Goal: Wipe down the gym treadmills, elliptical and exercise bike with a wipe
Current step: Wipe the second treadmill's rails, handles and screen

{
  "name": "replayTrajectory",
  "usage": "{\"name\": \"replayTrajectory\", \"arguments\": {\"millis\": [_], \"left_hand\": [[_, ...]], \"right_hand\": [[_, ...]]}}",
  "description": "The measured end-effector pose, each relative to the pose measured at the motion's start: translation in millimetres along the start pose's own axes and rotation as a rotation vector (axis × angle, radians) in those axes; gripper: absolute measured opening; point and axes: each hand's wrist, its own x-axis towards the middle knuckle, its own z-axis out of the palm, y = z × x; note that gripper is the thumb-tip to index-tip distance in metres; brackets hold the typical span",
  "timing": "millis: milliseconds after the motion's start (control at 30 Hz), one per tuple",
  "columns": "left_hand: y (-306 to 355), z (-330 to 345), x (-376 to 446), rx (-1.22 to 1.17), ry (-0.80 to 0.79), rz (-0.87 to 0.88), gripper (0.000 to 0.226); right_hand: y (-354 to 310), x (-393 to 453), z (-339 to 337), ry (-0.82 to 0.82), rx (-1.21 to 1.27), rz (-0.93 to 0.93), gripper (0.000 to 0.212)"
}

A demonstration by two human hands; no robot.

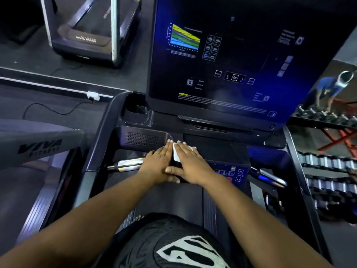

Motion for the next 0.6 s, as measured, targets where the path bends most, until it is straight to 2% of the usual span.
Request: {"name": "replayTrajectory", "arguments": {"millis": [133, 267, 433, 600], "left_hand": [[-3.1, 3.5, 1.9, 0.026, -0.003, 0.012, 0.146], [-0.6, 0.4, 0.6, 0.07, -0.017, 0.009, 0.147], [-0.6, 0.0, -0.7, 0.063, -0.014, 0.005, 0.148], [0.8, -3.2, -2.3, 0.071, -0.031, 0.012, 0.148]], "right_hand": [[-1.8, 15.3, -8.2, -0.078, 0.031, 0.074, 0.119], [-1.8, 50.8, -20.0, -0.134, 0.041, 0.128, 0.107], [33.4, 27.4, -18.8, -0.122, -0.037, 0.122, 0.12], [76.8, 4.0, -32.7, -0.115, -0.043, 0.37, 0.13]]}}
